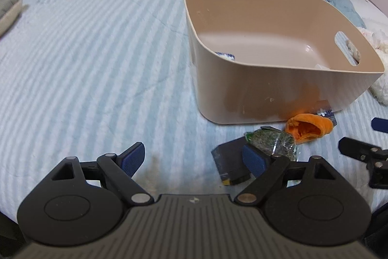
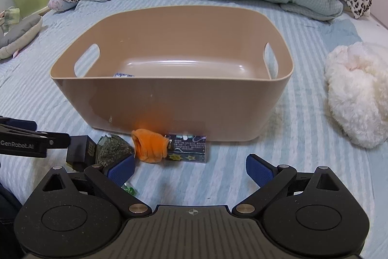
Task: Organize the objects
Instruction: 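Move both tools back down to the remaining items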
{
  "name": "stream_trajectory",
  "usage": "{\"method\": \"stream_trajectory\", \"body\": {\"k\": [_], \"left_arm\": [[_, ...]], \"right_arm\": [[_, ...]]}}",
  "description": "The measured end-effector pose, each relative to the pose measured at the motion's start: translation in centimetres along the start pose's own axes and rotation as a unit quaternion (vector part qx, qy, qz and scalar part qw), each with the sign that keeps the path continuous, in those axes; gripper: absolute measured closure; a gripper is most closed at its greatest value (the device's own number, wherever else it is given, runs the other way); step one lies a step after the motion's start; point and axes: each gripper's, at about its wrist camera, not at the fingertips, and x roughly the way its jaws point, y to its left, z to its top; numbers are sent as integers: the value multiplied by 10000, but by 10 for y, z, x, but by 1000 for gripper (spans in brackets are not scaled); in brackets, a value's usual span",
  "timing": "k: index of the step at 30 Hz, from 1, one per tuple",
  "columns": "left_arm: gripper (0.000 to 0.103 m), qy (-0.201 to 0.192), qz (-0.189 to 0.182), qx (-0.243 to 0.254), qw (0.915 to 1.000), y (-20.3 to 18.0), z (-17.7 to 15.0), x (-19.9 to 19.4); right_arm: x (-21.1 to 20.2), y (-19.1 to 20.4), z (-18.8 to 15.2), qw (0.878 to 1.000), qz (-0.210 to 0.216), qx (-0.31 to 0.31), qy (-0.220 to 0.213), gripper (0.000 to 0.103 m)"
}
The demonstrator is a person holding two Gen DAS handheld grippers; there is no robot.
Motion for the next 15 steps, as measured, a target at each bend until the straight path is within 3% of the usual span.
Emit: {"method": "stream_trajectory", "body": {"k": [5, 15], "left_arm": [[15, 113, -206, -168, 9996, -7, -1, 8], [15, 381, -150, -198, 9990, -13, -8, 32]], "right_arm": [[7, 2, -2, 10000, 18, -10, 45, 3], [13, 3, -4, 10000, -31, -27, 75, 4]]}}
